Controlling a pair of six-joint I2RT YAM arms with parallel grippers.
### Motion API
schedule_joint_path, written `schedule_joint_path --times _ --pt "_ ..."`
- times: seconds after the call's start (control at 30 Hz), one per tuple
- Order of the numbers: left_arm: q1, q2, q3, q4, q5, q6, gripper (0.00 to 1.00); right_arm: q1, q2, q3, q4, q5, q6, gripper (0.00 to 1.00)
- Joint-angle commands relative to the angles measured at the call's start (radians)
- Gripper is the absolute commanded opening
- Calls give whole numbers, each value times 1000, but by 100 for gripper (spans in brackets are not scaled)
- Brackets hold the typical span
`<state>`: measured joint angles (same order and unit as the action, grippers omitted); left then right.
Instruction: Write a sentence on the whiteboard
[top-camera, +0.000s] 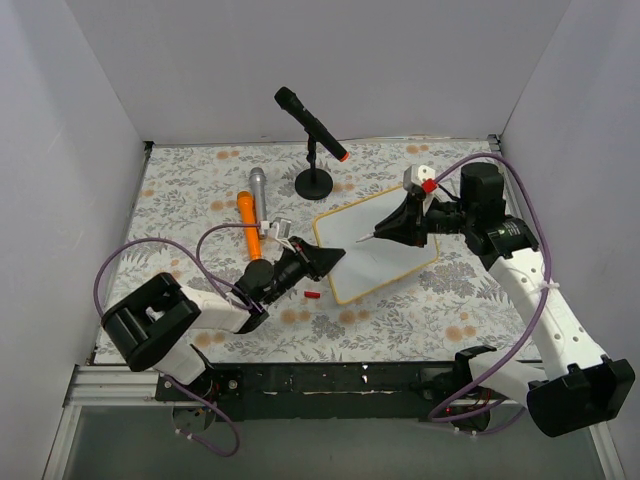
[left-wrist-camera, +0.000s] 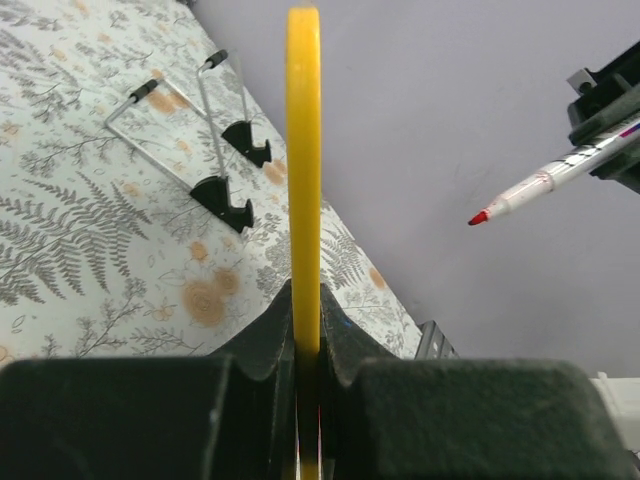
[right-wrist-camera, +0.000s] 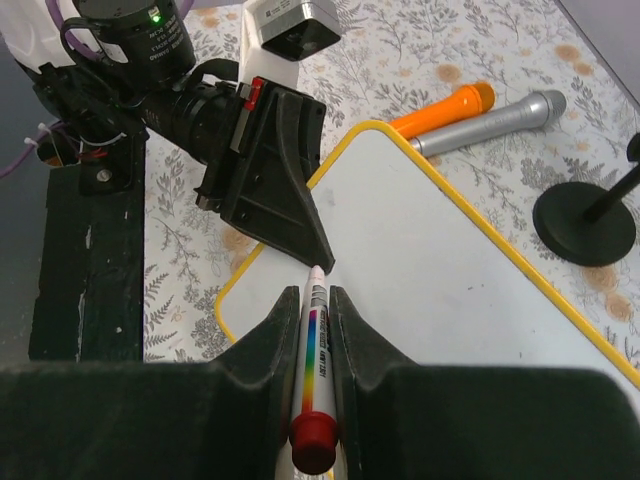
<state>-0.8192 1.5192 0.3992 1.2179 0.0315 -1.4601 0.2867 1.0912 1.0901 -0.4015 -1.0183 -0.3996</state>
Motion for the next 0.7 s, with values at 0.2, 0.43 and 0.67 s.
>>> schedule_joint_path --times 0.2,0.43,0.67 --pt "-54 -168 -92 206 -157 4 0 98 33 111 36 55 18 1" --pt "-72 -172 -112 215 -229 -40 0 161 70 185 -5 115 -24 1" --pt "-106 -166 -108 210 -249 -39 0 170 47 123 0 145 -76 1"
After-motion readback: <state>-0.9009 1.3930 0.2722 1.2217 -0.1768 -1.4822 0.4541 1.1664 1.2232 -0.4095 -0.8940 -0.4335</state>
